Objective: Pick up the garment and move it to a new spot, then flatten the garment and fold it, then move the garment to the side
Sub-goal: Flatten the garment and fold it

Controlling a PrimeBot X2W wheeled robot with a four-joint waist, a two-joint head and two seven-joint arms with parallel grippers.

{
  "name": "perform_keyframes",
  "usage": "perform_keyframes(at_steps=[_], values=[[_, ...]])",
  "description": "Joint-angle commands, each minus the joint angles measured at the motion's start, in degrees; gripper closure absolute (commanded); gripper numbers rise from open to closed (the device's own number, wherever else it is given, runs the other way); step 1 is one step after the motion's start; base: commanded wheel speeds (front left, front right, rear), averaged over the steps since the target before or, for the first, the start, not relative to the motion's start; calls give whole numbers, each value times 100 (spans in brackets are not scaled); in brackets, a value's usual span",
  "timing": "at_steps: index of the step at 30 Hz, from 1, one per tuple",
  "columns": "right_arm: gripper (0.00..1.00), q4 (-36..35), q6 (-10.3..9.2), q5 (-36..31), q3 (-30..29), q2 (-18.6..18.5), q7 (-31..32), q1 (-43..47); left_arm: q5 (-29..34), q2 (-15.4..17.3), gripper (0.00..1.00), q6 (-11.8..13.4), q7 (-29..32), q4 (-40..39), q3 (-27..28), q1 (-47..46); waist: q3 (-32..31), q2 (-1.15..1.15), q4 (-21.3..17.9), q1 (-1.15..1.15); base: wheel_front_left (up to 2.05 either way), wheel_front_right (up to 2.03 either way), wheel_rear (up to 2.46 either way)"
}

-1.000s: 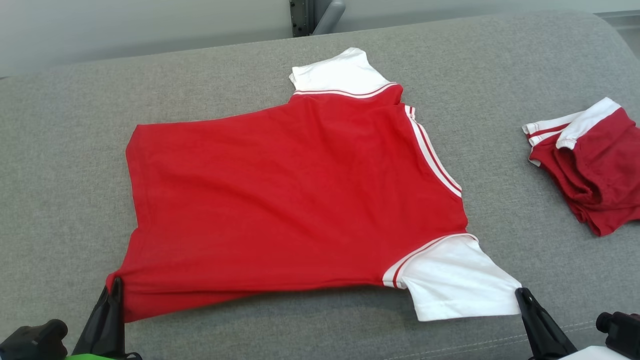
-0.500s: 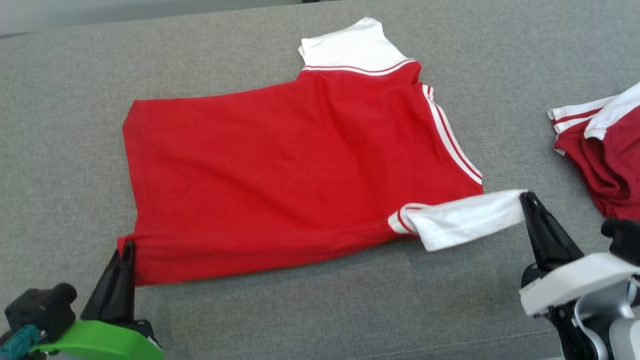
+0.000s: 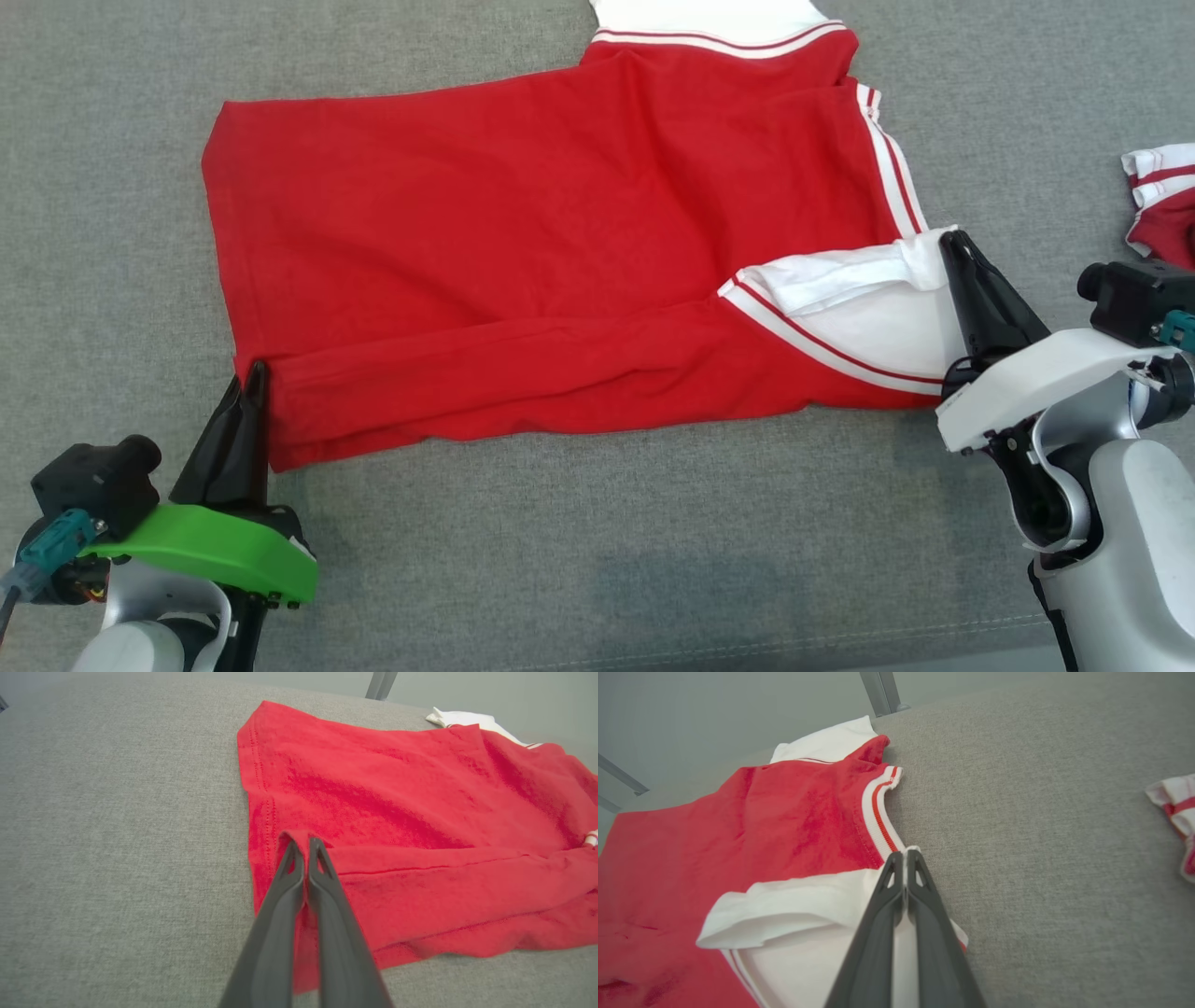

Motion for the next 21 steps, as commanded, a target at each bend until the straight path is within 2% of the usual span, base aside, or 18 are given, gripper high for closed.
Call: perform_keyframes(at_steps=[1,2,3,4,5,14,21], values=[[100,70,0,28,53,-50,-89,-103,-65,-7,91,-41,-44,82,0,-128,123,0,52,0,0,0,0],[100,125,0,66,104,-64,-168,-148,-68,-24,61,-64,-66,148,-10,-174,128,0,50,0,0,0,0],[74,175,0,73,143,-83,-266,-171,-56,-39,27,-75,-97,208,-9,-209,125,0,44,0,0,0,0],[5,205,0,72,181,-99,-384,-172,-42,-59,0,-70,-158,263,5,-227,111,0,38,0,0,0,0],[0,228,0,85,206,-109,-496,-153,-35,-88,0,-58,-222,304,19,-235,85,0,32,0,0,0,0],[0,34,0,-598,-24,-66,-1857,257,125,-337,0,-43,-1284,467,240,-323,-302,0,-46,0,0,0,0],[0,-183,0,-1080,-168,64,-2207,531,754,-391,0,-55,-1619,418,431,-513,-708,0,-137,0,0,0,0]])
